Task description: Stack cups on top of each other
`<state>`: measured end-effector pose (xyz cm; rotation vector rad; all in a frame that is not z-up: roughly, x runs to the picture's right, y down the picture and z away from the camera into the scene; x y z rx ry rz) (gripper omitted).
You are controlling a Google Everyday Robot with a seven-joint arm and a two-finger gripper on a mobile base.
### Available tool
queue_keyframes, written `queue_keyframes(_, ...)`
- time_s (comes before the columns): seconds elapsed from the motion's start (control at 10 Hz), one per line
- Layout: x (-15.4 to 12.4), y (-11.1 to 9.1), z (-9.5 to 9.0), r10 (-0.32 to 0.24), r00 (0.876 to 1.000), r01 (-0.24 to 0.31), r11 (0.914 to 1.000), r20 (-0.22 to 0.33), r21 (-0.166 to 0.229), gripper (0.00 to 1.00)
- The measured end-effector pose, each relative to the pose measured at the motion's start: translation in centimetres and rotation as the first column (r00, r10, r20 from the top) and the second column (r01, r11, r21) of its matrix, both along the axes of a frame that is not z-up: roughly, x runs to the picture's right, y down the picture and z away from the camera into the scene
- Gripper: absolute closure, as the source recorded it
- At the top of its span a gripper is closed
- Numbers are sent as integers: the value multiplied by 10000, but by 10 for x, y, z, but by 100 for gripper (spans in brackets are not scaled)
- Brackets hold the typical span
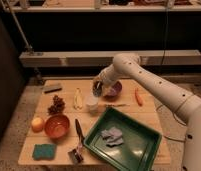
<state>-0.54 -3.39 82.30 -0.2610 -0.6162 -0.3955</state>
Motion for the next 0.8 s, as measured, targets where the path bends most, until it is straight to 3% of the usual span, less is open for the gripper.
queue_keyframes(0.4,-18,-5,-5,-304,9995,306,9994,132,-166,100)
queue_keyframes(0.8,-25,6,-21,-577,9971,595,9975,495,-371,100)
